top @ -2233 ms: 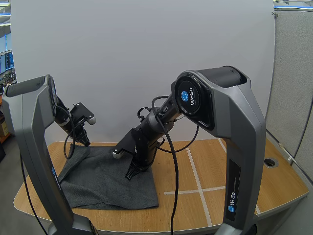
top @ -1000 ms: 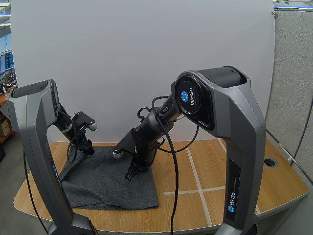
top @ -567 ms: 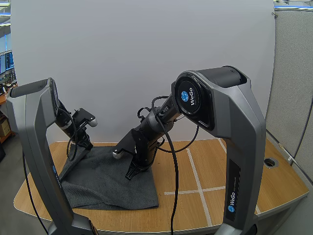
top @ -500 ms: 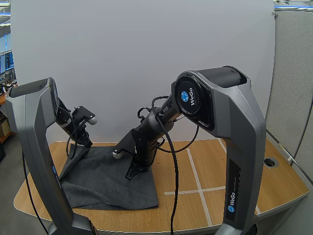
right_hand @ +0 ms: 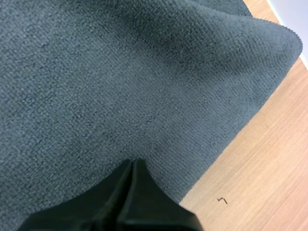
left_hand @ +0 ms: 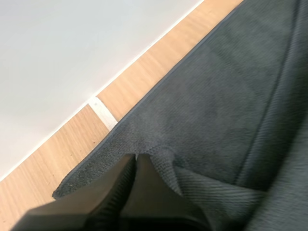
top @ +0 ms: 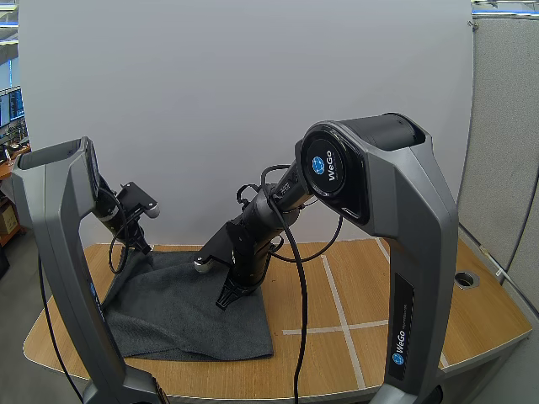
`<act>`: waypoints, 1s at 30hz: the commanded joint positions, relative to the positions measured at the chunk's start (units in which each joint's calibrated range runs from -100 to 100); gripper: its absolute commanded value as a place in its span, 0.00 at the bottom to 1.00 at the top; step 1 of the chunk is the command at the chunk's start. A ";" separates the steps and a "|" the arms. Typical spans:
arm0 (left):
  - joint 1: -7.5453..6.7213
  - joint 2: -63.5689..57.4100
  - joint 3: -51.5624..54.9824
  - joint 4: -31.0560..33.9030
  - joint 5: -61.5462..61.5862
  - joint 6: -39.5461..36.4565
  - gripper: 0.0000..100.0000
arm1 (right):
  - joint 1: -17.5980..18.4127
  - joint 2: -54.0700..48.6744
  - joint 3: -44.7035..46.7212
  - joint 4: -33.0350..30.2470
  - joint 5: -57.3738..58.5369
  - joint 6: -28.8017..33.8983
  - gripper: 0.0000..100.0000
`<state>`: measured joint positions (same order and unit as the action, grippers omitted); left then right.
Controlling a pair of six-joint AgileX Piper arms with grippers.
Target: Fold the towel
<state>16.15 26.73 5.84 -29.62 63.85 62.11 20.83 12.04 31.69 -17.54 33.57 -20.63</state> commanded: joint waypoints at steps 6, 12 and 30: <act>2.10 4.94 -6.70 0.12 -0.19 -0.09 0.00 | -0.17 -0.64 0.63 -0.10 3.69 -0.27 0.00; 2.53 6.10 -7.28 0.62 0.41 -0.22 0.00 | -0.17 -0.64 0.63 -0.10 3.69 -0.27 0.00; 3.44 7.47 -10.24 1.38 -0.34 -5.09 0.60 | -0.17 -0.64 0.63 -0.07 4.08 -0.27 0.00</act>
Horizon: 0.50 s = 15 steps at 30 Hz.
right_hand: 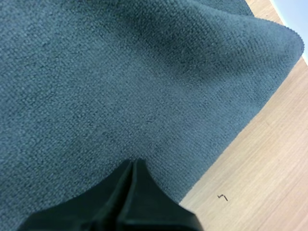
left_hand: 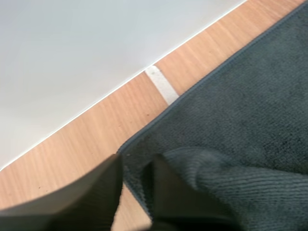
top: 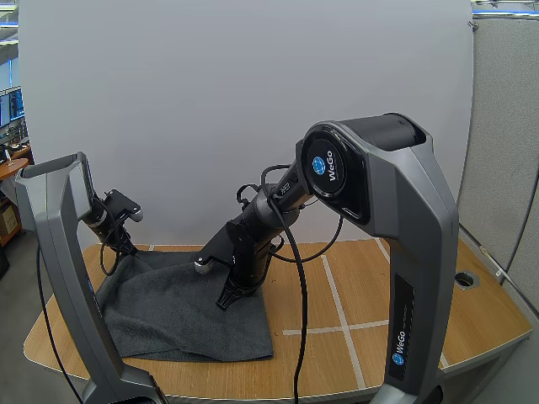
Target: Fold the towel
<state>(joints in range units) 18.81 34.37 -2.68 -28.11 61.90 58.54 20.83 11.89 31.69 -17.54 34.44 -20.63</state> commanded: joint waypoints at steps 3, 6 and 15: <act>1.17 -0.17 -1.97 0.13 1.61 -1.77 0.72 | -0.17 -0.49 0.63 -0.07 3.21 -0.27 0.00; 1.53 -0.84 -1.97 0.13 1.44 -1.77 0.73 | -0.17 -0.49 0.63 -0.07 3.21 -0.27 0.00; 2.67 -4.89 -1.97 0.26 -2.76 -1.77 0.73 | -0.17 -0.49 0.63 0.04 3.19 -0.27 0.00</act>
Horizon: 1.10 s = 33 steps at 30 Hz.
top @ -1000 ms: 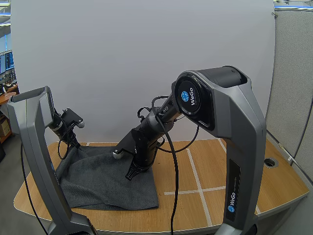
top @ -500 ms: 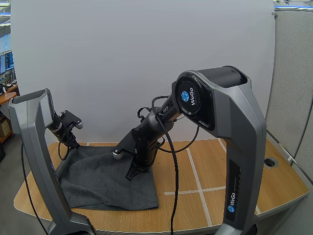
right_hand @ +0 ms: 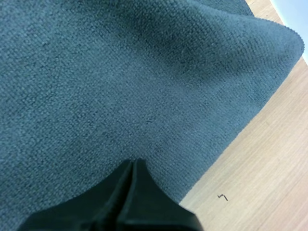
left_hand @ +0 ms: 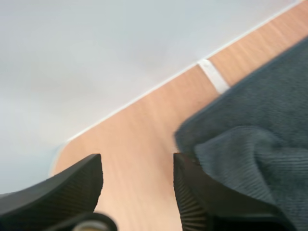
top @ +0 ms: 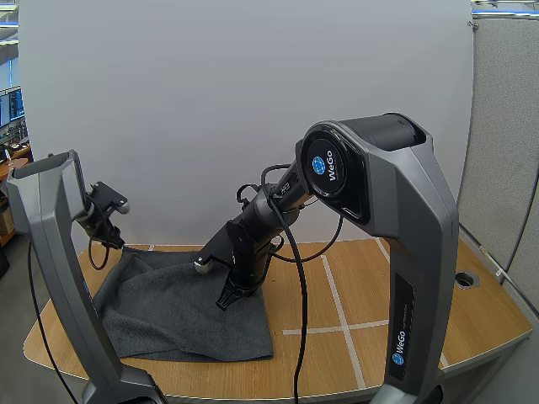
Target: Fold the towel
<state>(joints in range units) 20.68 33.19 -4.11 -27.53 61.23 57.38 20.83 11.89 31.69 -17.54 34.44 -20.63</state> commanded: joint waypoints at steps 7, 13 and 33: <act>0.81 -5.86 -0.54 -1.05 20.00 -0.50 0.73 | -0.17 -0.49 0.63 0.04 3.19 -0.27 0.00; 0.70 -6.67 -0.54 -2.09 36.16 2.57 0.65 | -0.17 -0.49 0.63 0.04 3.03 -0.27 0.00; -4.14 -6.67 -0.54 6.32 36.27 9.42 0.25 | -0.17 -0.49 0.63 0.15 3.91 -0.27 0.00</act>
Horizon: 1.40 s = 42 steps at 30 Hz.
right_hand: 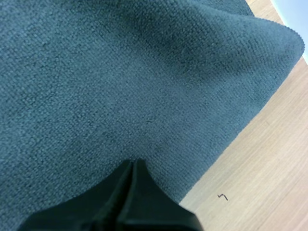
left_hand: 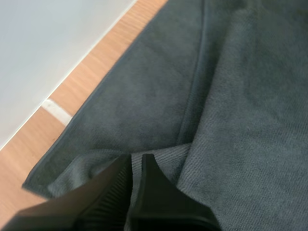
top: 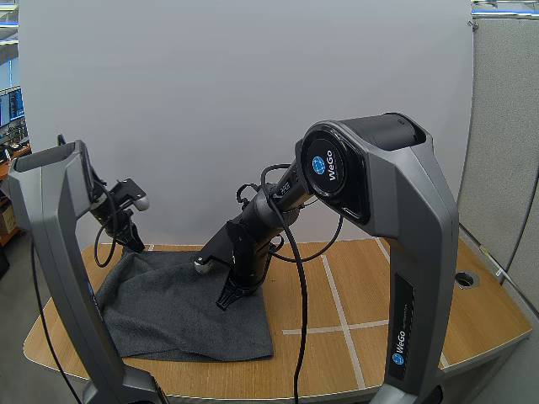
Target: Fold the towel
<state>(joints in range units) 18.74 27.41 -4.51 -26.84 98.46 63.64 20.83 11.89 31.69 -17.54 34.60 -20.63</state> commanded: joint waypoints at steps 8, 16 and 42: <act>-2.69 -0.89 -0.15 9.86 -8.80 8.61 0.73 | -0.17 -0.49 0.63 0.15 3.75 -0.27 0.00; -2.77 -0.89 -0.15 11.05 -9.16 15.73 0.67 | -0.17 -0.49 0.63 0.15 3.75 -0.27 0.00; -5.35 2.54 -0.15 12.62 -14.46 29.72 0.75 | -0.17 -0.49 0.63 0.29 7.73 -0.27 0.00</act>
<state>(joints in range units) 15.48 29.63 -4.51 -13.10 83.23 91.52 20.83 11.60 31.69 -17.54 38.00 -20.63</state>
